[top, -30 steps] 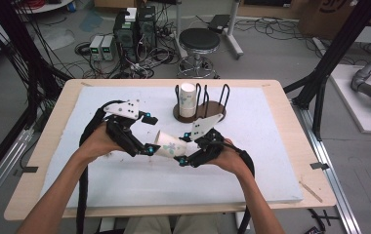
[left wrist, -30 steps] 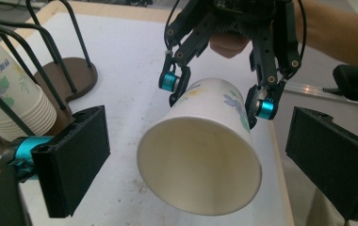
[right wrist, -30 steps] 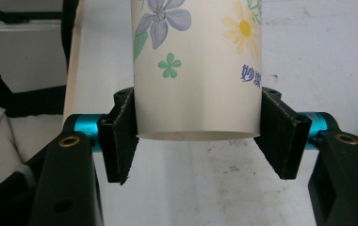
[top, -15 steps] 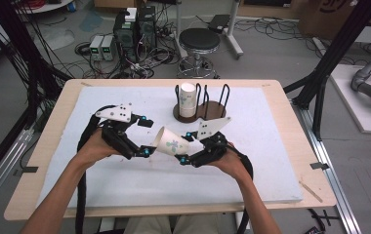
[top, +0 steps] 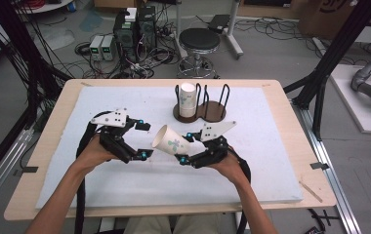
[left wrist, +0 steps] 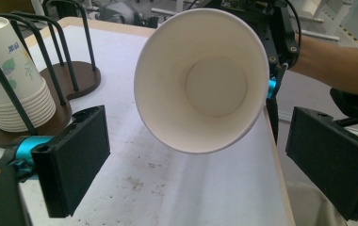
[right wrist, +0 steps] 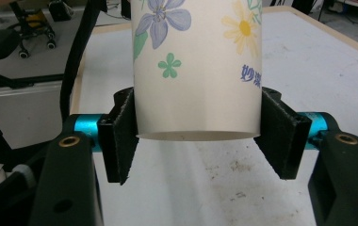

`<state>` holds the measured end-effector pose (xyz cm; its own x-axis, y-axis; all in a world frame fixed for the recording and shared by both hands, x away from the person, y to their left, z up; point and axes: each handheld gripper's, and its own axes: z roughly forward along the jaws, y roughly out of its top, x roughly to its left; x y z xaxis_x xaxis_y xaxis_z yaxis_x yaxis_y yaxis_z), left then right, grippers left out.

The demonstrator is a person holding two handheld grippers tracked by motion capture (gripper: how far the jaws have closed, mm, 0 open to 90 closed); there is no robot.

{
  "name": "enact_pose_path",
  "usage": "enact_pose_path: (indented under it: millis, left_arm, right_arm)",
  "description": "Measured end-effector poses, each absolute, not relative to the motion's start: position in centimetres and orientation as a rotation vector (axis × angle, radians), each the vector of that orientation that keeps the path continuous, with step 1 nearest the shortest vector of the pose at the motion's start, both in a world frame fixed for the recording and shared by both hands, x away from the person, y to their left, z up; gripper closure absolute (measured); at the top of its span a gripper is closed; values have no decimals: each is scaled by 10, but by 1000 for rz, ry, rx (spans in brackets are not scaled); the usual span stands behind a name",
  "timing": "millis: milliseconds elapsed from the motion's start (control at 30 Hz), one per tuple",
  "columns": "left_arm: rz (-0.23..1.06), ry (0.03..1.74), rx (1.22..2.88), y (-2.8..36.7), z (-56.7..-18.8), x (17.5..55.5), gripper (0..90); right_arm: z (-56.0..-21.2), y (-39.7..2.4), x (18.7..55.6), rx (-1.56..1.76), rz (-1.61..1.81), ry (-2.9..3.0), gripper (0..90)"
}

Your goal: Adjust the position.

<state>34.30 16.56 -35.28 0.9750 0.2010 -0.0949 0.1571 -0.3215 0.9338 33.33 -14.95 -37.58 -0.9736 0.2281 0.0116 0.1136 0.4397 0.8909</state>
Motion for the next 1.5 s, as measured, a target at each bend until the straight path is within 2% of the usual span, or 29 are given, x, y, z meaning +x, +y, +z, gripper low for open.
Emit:
enact_pose_path:
  millis: [433,1500]
  left_arm:
    - [33,262,1816,170,-363,339,68]
    - [-12,195,1741,167,-377,337,68]
  right_arm:
    - [-381,-154,330,297,1704,2514,369]
    - [-385,-155,328,222,1831,2462,369]
